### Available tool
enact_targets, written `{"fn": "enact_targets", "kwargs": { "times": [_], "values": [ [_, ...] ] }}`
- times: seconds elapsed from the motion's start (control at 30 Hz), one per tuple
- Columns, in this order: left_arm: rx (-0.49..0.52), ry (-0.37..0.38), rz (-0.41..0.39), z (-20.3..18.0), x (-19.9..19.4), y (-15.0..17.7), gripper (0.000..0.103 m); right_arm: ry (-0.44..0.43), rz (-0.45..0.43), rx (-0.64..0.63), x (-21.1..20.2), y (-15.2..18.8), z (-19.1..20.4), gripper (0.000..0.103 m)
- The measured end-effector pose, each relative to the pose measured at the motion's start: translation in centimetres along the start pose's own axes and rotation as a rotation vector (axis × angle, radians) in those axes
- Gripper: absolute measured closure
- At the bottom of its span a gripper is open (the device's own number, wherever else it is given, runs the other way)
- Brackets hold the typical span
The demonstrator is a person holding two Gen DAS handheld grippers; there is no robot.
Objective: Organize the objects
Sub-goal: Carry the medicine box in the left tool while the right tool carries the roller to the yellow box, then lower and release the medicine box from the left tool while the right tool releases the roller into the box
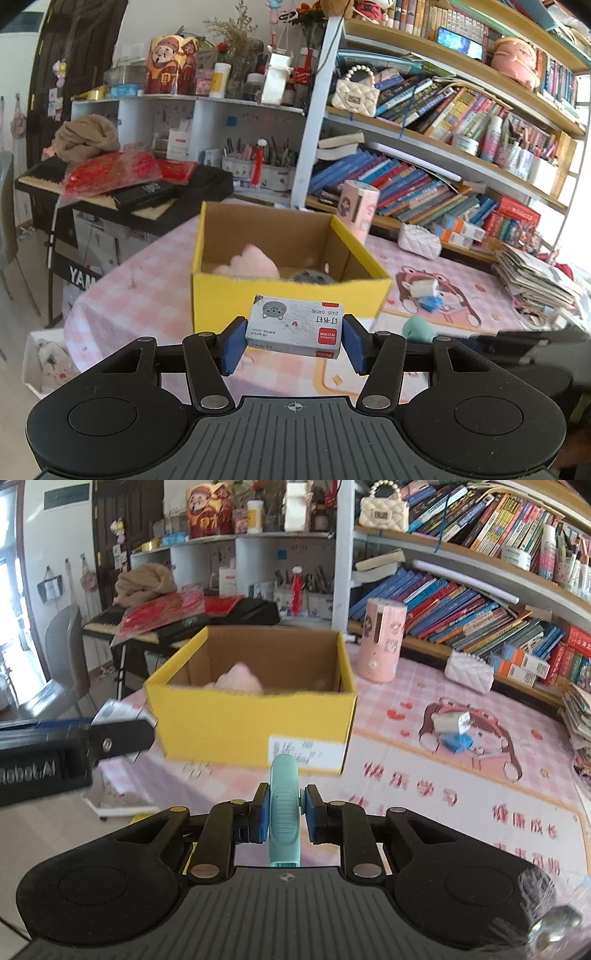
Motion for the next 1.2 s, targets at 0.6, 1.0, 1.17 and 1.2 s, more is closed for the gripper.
{"fn": "enact_targets", "kwargs": {
  "times": [0.6,1.0,1.17,1.2],
  "values": [
    [-0.006,-0.152,-0.015,-0.4,10.5,-6.2,0.049,-0.09,-0.038,-0.08,10.0,-9.8,-4.2,0.085],
    [0.084,-0.235,0.136,-1.8,16.3,-5.7,0.049,-0.159,0.084,-0.184,16.8,-10.5,-5.8,0.085],
    [0.108,-0.25,0.186,-2.1,17.7,-5.1,0.049,-0.186,0.135,-0.235,18.4,-10.0,-5.8,0.085],
    [0.112,-0.253,0.194,-2.2,17.9,-5.1,0.049,-0.19,0.144,-0.25,18.8,-9.8,-5.7,0.085]
  ]
}}
Point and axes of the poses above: each gripper's, at about its wrist camera, not at the fingertips, and x roughly the way its jaws point, z to its left, y to its underside, the point moved 2 cm from there along x, roughly the way its jaws point, and after that the axes turned 8 degrees about -y, right-handed, at the moved point
